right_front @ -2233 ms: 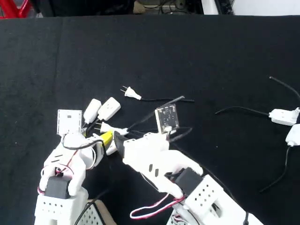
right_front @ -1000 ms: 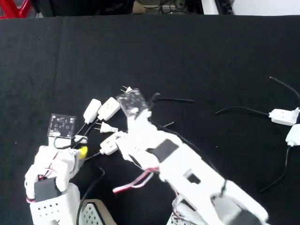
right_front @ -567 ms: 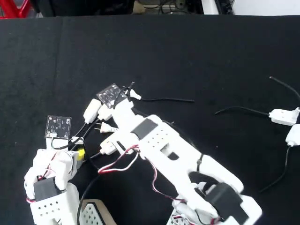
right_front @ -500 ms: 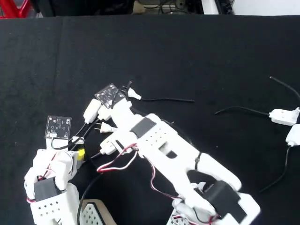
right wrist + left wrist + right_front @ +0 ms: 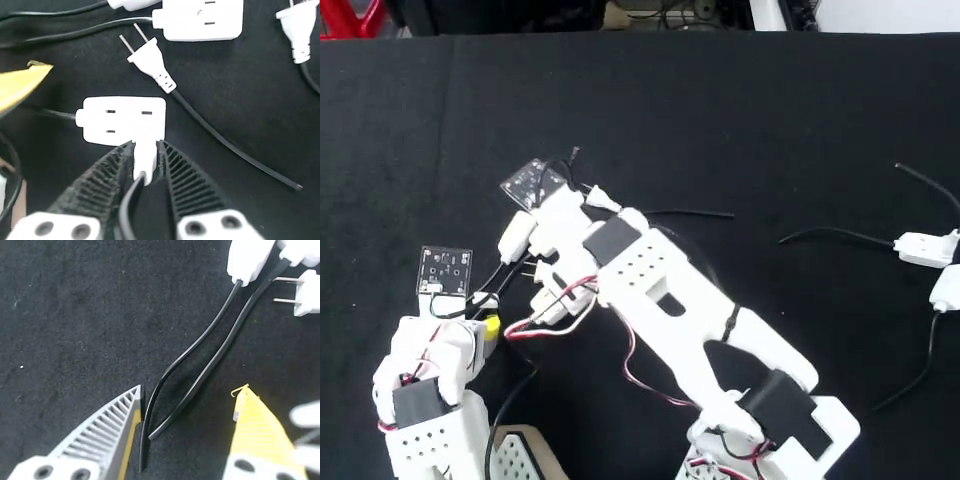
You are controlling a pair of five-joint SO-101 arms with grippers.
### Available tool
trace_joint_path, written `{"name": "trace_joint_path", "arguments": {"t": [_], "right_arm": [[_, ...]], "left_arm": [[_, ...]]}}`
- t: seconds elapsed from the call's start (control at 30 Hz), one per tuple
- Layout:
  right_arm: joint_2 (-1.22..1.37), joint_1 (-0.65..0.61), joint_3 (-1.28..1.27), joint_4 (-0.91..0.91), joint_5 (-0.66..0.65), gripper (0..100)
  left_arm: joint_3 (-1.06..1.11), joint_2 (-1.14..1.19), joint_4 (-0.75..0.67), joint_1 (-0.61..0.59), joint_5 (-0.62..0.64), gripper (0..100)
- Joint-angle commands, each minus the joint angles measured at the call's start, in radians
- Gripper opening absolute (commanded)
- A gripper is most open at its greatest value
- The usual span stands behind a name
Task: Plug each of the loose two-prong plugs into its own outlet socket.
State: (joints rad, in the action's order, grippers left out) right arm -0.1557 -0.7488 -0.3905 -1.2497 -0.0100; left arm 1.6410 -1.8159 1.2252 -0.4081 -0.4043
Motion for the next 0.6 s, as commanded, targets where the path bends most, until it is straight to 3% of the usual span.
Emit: {"name": "trace_joint_path", "arguments": {"t": [0.0,0.33,0.43,0.57], "right_arm": [[-0.010,0.015,0.096,-0.080,-0.028,1.2],[-0.035,0.040,0.101,-0.253,-0.061,1.2],[-0.071,0.140,0.097,-0.321,-0.066,1.2],[-0.133,0.382,0.081,-0.333,-0.152,1.2]], "left_arm": [[-0.007,-0.006,-0.020,-0.008,-0.012,30],[-0.007,-0.006,-0.021,-0.007,-0.012,30],[-0.007,-0.006,-0.021,-0.007,-0.012,30],[-0.007,-0.006,-0.021,-0.008,-0.012,30]]}}
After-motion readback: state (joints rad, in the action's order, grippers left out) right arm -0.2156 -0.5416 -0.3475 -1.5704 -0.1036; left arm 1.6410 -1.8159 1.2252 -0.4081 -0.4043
